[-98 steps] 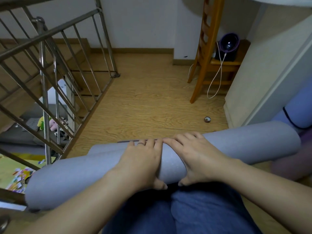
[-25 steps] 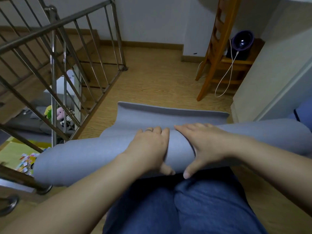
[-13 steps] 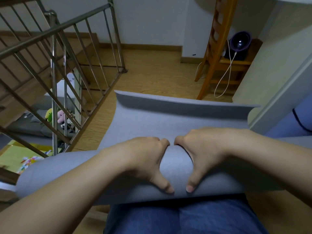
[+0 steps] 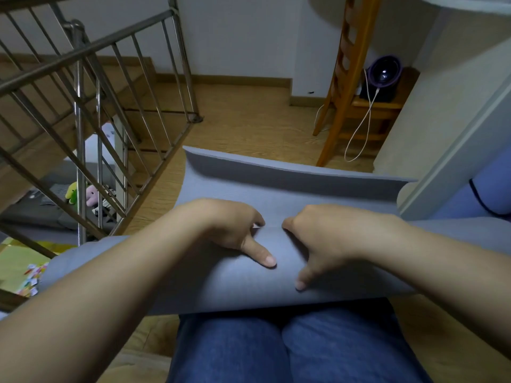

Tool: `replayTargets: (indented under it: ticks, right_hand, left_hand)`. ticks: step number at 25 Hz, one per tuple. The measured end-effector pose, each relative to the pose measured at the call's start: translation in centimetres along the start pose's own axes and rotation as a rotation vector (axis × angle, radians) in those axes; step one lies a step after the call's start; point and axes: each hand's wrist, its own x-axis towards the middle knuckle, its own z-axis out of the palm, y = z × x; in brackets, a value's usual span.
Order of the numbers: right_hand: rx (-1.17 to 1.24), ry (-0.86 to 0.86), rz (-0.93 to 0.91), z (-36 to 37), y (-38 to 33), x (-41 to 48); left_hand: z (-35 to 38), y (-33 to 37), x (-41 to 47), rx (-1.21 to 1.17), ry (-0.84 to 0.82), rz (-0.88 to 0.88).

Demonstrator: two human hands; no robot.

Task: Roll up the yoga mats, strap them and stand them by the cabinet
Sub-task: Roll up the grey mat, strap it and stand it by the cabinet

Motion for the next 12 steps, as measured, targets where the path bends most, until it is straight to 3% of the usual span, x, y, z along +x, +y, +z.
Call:
replayTargets:
  ticks: [5,10,12]
  right_hand:
    - [0.109,-0.078,-0.05,-0.9,2.0,2.2]
    - [0.192,-0.051,-0.04,-1.3,3.3,3.4]
    - [0.118,-0.023,0.0,0.3,3.1,2.9]
  left_hand:
    - [4.3,2.3,-1.4,0.361,0.509,0.039]
    - [7.8,2.4,-1.3,0.467,0.548,-0.011]
    - [7.3,1.8,-0.2,0.436,0.619,-0.003]
